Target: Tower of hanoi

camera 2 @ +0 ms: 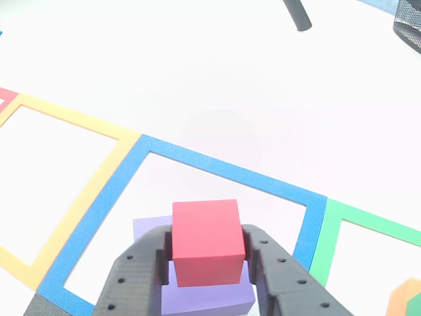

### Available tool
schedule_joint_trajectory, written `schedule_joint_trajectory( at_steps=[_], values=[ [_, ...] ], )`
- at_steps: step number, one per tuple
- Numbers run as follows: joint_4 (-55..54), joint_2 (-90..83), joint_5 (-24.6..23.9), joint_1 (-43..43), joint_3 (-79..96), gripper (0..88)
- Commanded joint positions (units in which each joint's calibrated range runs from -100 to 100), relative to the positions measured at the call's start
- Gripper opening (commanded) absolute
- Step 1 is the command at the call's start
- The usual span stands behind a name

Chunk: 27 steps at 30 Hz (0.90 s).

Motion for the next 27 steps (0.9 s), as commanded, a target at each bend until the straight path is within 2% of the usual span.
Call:
schedule_joint_trajectory(
  at_steps=[1, 7, 27],
  values=[
    [-7.1, 4.3, 0.4, 0.2, -0.8, 1.8],
    [-12.2, 8.7, 0.4, -0.2, -1.0, 1.8],
    [-17.6, 20.0, 0.4, -0.8, -7.0, 3.8]
  ],
)
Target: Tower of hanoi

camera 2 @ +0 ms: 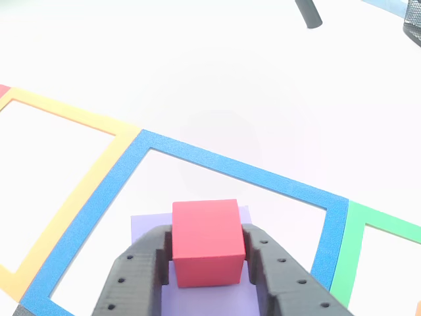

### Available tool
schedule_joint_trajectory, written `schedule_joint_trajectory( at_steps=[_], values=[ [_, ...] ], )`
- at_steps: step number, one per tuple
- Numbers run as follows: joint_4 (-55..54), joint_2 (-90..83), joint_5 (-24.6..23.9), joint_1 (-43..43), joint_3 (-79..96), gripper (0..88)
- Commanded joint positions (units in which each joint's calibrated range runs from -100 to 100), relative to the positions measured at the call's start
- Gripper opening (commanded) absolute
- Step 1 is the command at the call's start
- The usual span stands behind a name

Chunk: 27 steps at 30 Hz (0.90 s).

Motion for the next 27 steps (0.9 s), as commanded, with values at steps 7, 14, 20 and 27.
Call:
schedule_joint_trajectory(
  at_steps=[7, 14, 20, 27],
  values=[
    [-2.2, -0.3, 0.4, 0.4, -0.1, 10.4],
    [-2.7, -0.3, 0.4, 1.8, 0.1, 21.2],
    [-3.9, -3.4, 0.4, 1.8, 1.6, 22.6],
    [4.2, -16.0, 0.4, 1.0, 2.8, 10.8]
  ],
)
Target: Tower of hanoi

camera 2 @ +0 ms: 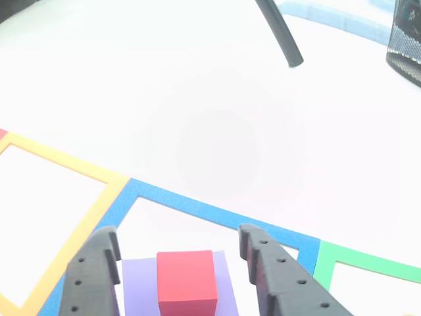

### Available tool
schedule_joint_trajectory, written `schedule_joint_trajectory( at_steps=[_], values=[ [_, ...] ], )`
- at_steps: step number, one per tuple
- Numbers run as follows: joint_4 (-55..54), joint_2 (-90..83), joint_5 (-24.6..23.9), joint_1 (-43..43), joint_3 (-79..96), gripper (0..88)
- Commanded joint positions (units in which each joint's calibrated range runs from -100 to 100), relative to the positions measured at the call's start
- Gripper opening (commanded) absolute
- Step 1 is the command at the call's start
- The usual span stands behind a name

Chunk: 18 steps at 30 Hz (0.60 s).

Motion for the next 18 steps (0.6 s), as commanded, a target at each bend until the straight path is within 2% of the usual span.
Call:
schedule_joint_trajectory(
  at_steps=[1, 4, 13, 18],
  values=[
    [7.7, -11.8, 0.4, -0.4, 0.4, 7.3],
    [18.6, -21.0, 0.4, 0.7, 0.4, 1.0],
    [63.7, -53.0, 0.4, 11.8, -0.6, 0.9],
    [91.1, -65.6, 0.4, 20.2, -11.1, 0.9]
  ],
)
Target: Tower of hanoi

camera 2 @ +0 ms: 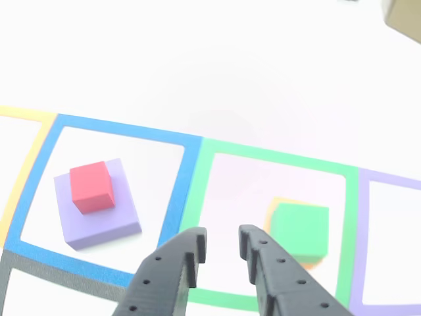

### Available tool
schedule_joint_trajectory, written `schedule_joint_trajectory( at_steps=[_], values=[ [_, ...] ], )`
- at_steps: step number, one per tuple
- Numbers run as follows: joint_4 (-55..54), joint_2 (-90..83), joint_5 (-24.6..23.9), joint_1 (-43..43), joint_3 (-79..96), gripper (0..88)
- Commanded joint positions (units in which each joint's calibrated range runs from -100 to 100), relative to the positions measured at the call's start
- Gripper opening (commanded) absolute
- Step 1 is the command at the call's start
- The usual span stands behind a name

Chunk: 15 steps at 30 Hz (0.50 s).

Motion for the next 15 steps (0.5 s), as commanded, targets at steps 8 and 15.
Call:
schedule_joint_trajectory(
  at_steps=[8, 15],
  values=[
    [49.7, -9.6, 0.0, 16.7, -40.1, 0.9],
    [68.8, -3.7, 0.0, 22.5, -66.6, 0.9]
  ],
)
